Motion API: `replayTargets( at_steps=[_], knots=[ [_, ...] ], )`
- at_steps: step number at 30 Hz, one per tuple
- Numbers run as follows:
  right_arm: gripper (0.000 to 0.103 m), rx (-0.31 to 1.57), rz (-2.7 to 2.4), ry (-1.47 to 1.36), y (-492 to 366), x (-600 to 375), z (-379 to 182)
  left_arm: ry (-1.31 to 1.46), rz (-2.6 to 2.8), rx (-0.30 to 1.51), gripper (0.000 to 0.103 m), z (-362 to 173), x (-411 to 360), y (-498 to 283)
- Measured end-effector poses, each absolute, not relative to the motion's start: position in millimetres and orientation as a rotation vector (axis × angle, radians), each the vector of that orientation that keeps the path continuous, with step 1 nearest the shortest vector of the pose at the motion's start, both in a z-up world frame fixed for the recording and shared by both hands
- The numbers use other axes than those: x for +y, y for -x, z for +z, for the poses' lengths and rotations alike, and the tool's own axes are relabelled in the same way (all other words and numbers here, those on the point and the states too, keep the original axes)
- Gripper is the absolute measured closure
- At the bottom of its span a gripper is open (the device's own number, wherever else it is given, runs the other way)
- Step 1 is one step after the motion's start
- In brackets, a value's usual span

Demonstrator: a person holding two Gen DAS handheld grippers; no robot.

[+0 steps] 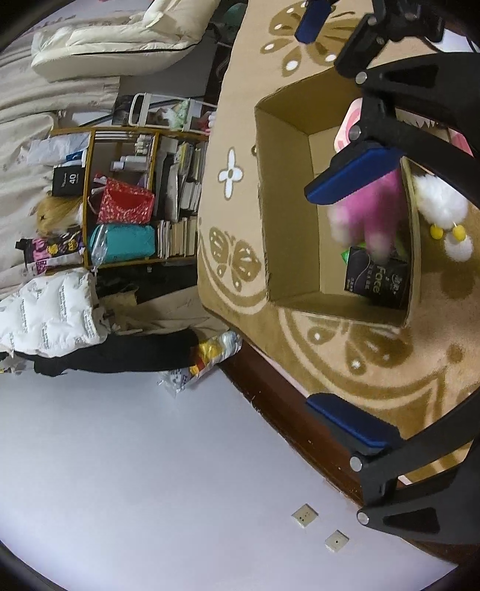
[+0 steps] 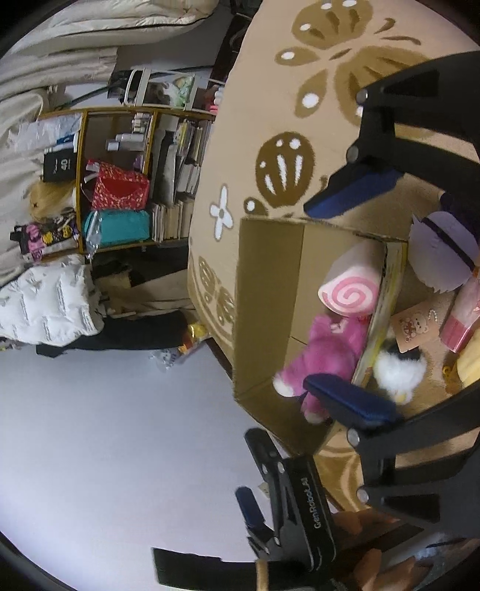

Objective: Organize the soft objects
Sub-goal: 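Carry both items over the box and release them inside, then withdraw both tools from the box toward the remaining items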

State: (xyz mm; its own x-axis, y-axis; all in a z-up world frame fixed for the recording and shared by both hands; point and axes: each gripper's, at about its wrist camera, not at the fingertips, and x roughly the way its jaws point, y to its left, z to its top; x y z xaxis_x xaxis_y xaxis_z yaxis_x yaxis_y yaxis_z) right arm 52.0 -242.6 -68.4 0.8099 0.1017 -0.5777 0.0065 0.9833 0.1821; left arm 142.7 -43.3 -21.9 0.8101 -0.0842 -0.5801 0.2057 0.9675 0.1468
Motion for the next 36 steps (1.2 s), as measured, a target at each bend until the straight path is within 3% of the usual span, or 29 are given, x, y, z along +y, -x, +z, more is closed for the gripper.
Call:
replayTargets(
  at_steps=[9, 27, 36],
  knots=[
    [0.001, 0.638, 0.019, -0.215, -48.0, -255.1, -68.2, -0.206, -0.130, 0.595, 0.001, -12.1, -33.9, -130.5],
    [0.001, 0.696, -0.032, -0.189, -21.8, -254.8, -72.6, -0.081, -0.121, 0.647, 0.001, -3.7, -0.5, -111.1],
    [0.001, 0.725, -0.028, -0.200, -13.2, -253.5, -76.9, -0.085, -0.175, 0.756, 0.001, -13.0, 0.1, -100.1]
  ],
)
